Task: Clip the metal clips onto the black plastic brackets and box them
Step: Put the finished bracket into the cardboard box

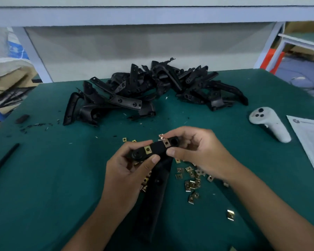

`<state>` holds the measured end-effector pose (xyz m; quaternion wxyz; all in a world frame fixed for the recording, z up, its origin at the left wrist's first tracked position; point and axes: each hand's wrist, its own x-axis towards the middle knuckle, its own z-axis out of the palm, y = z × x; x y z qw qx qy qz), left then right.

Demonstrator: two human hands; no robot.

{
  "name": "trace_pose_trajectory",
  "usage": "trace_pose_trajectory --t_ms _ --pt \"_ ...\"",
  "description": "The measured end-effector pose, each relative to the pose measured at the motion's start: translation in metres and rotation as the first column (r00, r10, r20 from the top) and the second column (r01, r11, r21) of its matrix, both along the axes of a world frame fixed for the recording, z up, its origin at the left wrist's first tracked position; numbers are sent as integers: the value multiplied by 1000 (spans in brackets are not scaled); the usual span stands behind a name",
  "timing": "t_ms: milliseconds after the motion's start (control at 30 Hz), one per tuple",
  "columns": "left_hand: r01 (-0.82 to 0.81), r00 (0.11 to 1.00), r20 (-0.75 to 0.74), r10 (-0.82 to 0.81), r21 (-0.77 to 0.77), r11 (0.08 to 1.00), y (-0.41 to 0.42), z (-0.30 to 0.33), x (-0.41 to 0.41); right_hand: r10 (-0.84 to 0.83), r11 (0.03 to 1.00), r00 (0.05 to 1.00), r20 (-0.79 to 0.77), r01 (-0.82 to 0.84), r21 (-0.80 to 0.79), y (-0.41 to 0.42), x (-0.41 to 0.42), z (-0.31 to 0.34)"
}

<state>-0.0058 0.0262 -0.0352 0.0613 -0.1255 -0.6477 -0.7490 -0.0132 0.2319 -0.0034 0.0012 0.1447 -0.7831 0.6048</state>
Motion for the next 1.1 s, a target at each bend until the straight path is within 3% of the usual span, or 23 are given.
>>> trace_pose_trajectory --t_ms 100,233,400,500,600,767,833,900,967,1033,1100 --pt "50 999 -18 -52 -77 996 23 16 13 -93 983 986 -137 112 142 26 29 24" --pt "210 965 -110 -239 -224 952 80 35 43 -270 928 931 -244 319 191 84 110 45" --pt "454 860 -122 -495 -259 852 186 35 119 -512 724 807 -294 590 357 153 244 57" --pt "586 785 -55 -617 -253 769 234 21 170 -671 604 705 -229 699 383 181 315 48" --pt "634 694 -87 -715 -397 664 264 9 208 -741 607 669 -63 706 364 202 372 35" --pt "635 557 -66 -828 -609 476 280 -3 230 -807 476 591 9 641 602 238 424 2" --pt "628 554 -86 -828 -610 484 268 0 224 -815 401 579 19 541 739 249 444 -21" --pt "575 589 -175 -789 -595 562 247 5 204 -846 319 530 -63 597 736 259 448 -37" --pt "466 659 -268 -703 -587 661 219 6 176 -844 353 528 -96 681 642 275 423 -56" --pt "330 752 -305 -585 -594 734 186 7 143 -735 408 629 -253 708 577 283 377 -64" --pt "211 845 -292 -448 -587 782 147 8 107 -666 536 719 -201 648 542 252 313 -50"
